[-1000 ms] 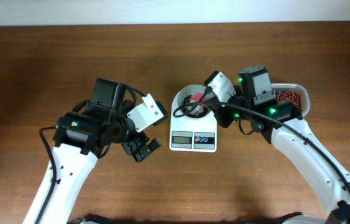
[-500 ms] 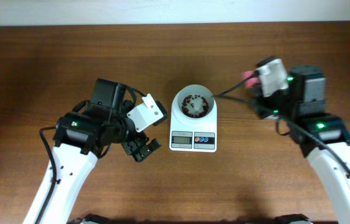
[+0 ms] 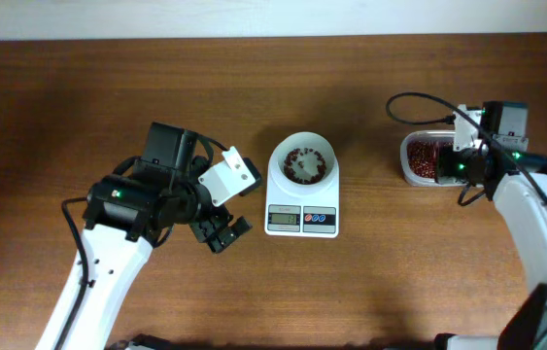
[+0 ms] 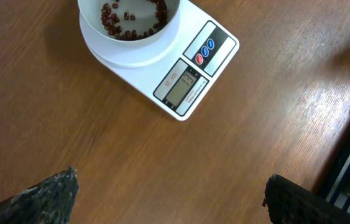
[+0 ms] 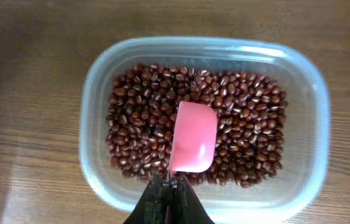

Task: Scoop and weigh 50g on scale

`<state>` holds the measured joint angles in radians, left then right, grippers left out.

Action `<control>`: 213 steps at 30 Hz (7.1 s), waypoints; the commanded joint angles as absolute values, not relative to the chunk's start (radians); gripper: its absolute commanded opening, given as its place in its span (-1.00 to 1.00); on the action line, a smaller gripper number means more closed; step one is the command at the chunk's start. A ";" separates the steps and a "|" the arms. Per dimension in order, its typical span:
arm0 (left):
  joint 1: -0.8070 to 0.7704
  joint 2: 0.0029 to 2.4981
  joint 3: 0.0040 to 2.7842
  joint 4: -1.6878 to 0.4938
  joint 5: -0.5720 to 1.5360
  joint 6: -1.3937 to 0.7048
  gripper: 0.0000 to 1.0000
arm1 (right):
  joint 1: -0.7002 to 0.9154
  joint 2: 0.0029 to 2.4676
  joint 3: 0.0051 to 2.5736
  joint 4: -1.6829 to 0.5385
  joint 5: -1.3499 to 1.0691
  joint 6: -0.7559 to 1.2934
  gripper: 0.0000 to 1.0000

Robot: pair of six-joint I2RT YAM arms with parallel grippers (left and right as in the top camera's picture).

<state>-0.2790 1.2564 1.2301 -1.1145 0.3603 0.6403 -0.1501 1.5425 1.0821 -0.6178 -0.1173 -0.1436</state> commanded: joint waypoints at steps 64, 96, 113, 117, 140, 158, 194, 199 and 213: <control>-0.275 1.245 1.246 -1.116 0.378 0.659 0.98 | -0.282 1.658 1.096 -0.666 -1.402 0.020 -0.92; -0.275 1.245 1.246 -1.116 0.378 0.659 0.98 | 0.086 1.658 1.096 -0.361 -0.932 0.043 -0.92; -0.275 1.245 1.246 -1.116 0.378 0.659 0.98 | 0.131 1.658 1.096 -0.332 -0.886 -0.291 -0.92; -0.275 1.245 1.246 -1.116 0.378 0.659 0.98 | 0.132 1.658 1.096 -0.332 -0.828 -0.357 -0.92; -0.275 1.245 1.246 -1.116 0.378 0.659 0.98 | 0.229 1.526 1.098 -0.340 -0.540 -0.307 -0.92; -0.275 1.245 1.246 -1.116 0.378 0.659 0.98 | 0.424 1.406 1.100 -0.389 -0.144 -0.324 -0.92; -0.275 1.245 1.246 -1.116 0.378 0.659 0.98 | 0.305 1.055 1.116 -0.856 0.181 0.205 -0.92; -0.275 1.245 1.246 -1.116 0.378 0.659 0.98 | 0.264 1.158 1.116 -0.857 0.222 0.257 -0.92; -0.275 1.245 1.246 -1.116 0.378 0.659 0.98 | -0.150 1.356 1.116 -0.757 -0.028 0.107 -0.92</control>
<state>-0.2790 1.2564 1.2308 -1.1156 0.3634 0.6403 -0.1101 1.3186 1.1038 -0.7868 0.0051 0.1307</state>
